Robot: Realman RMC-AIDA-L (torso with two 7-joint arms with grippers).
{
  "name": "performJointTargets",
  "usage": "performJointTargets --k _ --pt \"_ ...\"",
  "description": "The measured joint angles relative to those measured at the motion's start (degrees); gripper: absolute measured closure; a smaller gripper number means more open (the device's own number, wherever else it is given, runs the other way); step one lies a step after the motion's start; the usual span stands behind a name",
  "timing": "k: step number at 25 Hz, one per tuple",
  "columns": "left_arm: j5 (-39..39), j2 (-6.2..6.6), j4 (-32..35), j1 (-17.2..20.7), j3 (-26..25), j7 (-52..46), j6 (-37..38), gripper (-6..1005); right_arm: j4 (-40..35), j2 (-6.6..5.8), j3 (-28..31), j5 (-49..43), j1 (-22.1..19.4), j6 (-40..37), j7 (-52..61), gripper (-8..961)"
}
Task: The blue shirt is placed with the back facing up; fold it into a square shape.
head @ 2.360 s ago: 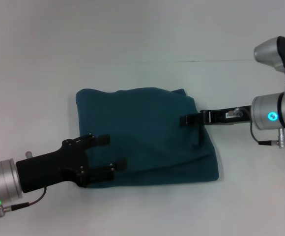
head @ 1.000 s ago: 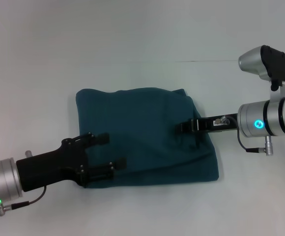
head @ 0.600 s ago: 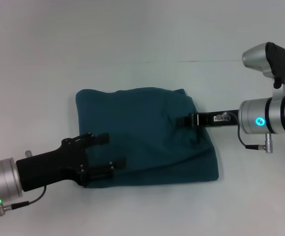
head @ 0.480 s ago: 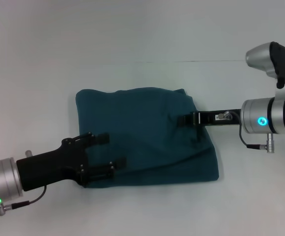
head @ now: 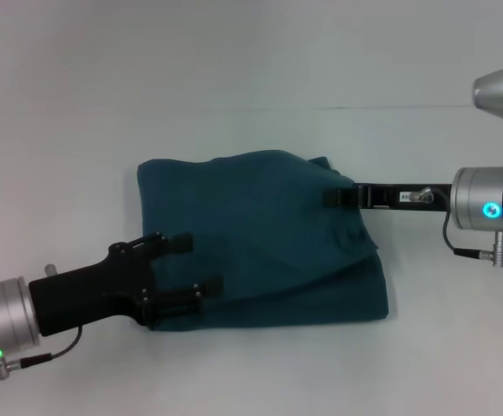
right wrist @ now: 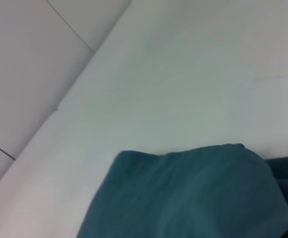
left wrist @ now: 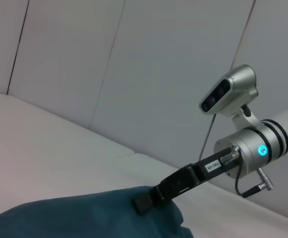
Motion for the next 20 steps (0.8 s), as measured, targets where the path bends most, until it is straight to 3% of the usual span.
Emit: performJointTargets --k 8,20 --pt "-0.53 0.08 0.00 0.00 -0.06 -0.15 0.39 114 -1.27 -0.49 0.33 0.53 -1.27 -2.87 -0.50 922" --pt "-0.73 0.18 0.00 -0.16 -0.18 -0.29 0.26 114 -6.03 -0.20 3.66 0.75 -2.11 -10.16 -2.52 915"
